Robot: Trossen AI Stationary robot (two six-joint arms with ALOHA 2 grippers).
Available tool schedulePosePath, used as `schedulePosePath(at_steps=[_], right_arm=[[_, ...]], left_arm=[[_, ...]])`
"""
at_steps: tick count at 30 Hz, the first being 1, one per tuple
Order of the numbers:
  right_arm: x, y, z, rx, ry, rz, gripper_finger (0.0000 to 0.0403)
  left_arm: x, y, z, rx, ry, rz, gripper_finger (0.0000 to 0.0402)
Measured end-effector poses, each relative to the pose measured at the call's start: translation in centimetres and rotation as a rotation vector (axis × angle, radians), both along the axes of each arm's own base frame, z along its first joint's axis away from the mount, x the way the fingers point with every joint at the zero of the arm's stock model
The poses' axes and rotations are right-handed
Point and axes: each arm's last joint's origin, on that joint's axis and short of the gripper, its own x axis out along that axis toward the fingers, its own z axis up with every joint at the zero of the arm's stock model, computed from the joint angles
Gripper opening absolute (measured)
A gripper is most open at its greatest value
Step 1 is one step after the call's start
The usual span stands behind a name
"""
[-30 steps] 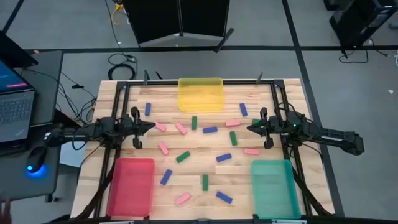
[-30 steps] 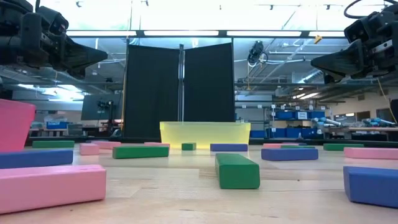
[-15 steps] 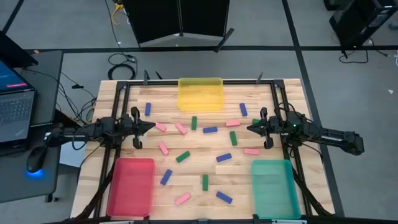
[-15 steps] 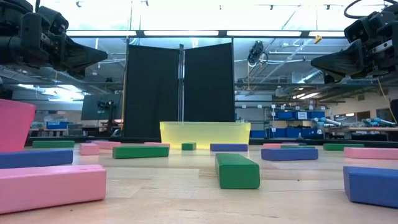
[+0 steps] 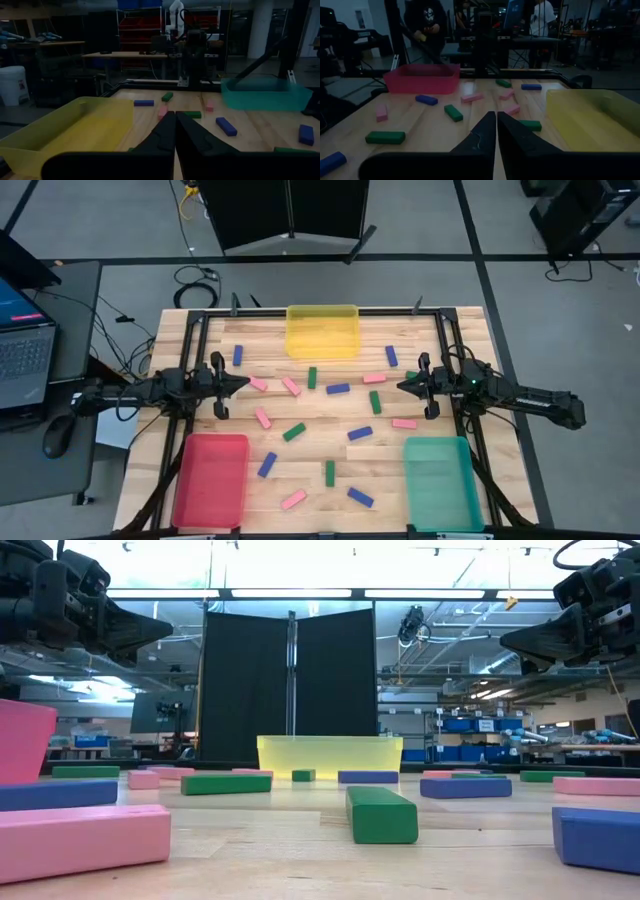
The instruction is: Sort blocks
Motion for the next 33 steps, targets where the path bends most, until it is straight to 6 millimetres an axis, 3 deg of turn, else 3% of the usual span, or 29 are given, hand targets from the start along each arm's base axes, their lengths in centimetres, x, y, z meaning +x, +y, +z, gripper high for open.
schedulePosePath(at_steps=[9,19,24,33], right_arm=[[0.0,0.0,0.0,0.0,0.0,0.0,0.0029],[0.0,0.0,0.0,-0.002,0.0,0.0,0.0029],[0.0,-0.1,0.3,-0.241,-0.033,-0.036,0.0029],[0.0,-0.1,1.2,-0.273,-0.114,-0.053,0.0029]], left_arm=[[0.0,0.0,0.1,-0.018,-0.018,-0.001,0.0015],[-0.5,0.0,2.3,-0.267,-0.295,-0.054,0.0015],[-0.6,0.0,2.7,-0.328,-0.349,-0.073,0.0015],[-1.4,0.3,4.2,-0.307,-0.527,0.029,0.0015]])
